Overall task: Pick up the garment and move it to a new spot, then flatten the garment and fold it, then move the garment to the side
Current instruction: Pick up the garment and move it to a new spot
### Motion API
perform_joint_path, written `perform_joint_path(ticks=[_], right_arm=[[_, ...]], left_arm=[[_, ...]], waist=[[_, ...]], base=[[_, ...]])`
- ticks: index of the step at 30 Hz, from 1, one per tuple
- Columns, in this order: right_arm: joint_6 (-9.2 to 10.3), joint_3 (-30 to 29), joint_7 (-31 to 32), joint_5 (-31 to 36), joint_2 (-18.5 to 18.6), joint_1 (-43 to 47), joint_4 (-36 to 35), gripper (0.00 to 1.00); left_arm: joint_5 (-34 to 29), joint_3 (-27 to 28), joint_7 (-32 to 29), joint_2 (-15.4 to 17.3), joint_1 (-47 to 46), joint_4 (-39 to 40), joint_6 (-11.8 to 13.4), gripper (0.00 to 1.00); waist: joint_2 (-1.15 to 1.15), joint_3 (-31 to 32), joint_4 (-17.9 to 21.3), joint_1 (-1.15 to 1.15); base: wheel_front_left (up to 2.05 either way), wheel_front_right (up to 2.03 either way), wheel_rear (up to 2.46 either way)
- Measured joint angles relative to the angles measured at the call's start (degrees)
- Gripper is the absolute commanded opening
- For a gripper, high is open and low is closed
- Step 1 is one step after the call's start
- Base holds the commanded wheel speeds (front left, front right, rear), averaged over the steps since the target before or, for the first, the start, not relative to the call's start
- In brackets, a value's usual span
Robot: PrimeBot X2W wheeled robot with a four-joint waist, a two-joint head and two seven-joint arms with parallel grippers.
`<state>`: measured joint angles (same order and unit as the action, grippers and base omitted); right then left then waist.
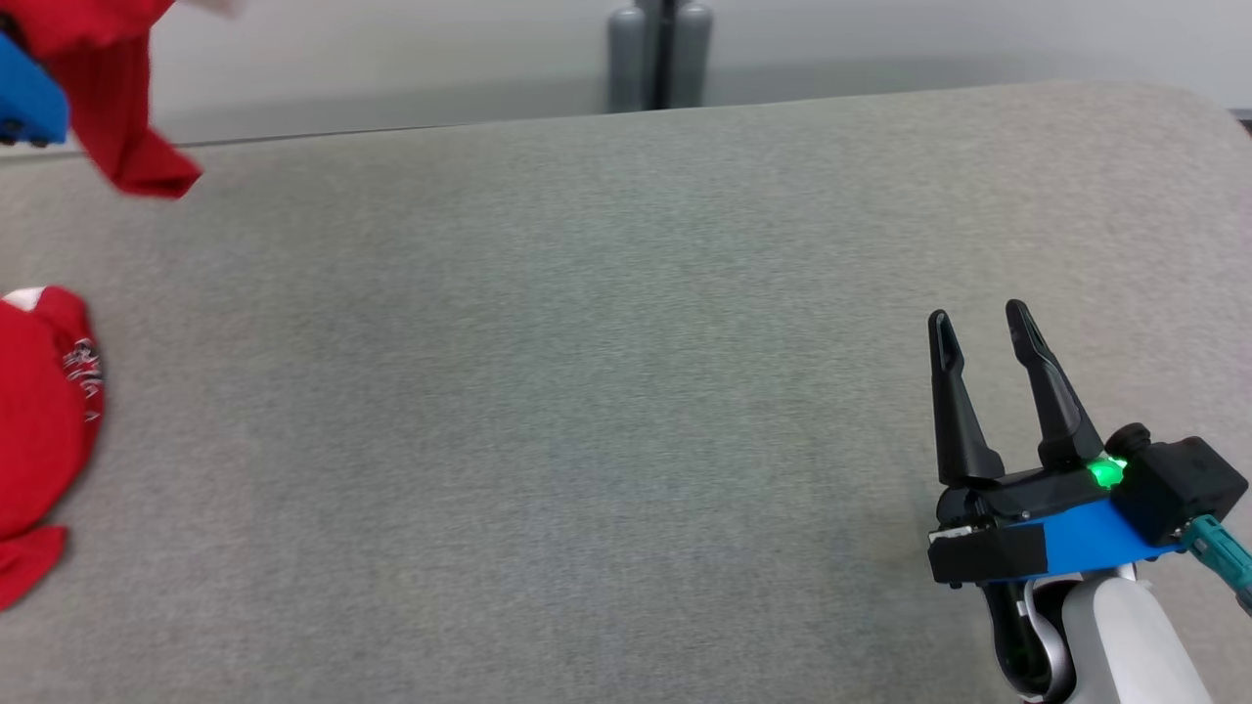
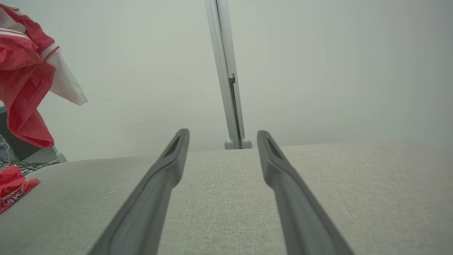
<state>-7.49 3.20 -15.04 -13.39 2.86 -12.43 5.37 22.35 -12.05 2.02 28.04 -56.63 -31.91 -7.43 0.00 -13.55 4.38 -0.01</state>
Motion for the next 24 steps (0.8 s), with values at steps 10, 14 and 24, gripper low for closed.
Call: perform_joint_path(ticks=[10, 14, 24], right_arm=[[0.00, 1.37, 0.00, -3.76, 0.00, -0.10, 0.00, 1.00], [0.00, 2.10, 0.00, -5.27, -0.01, -0.32, -0.07, 1.00], [0.00, 2.42, 0.00, -6.55, 0.01, -0.34, -0.29, 1.00]], left_arm=[[-0.83, -6.99, -2.09, -3.08, -2.07, 16.01, -0.01, 0.00], [-0.79, -9.55, -3.52, -4.68, -2.19, 19.51, -0.01, 0.00], [0.86, -14.84, -2.11, -7.80, 6.50, 18.35, -0.01, 0.00]], waist=[[0.00, -0.49, 8.88, 0.01], [0.00, -0.90, 11.94, 0.01], [0.00, -1.29, 15.37, 0.02]], base=[[0.00, 0.00, 0.00], [0.00, 0.00, 0.00], [0.00, 0.00, 0.00]])
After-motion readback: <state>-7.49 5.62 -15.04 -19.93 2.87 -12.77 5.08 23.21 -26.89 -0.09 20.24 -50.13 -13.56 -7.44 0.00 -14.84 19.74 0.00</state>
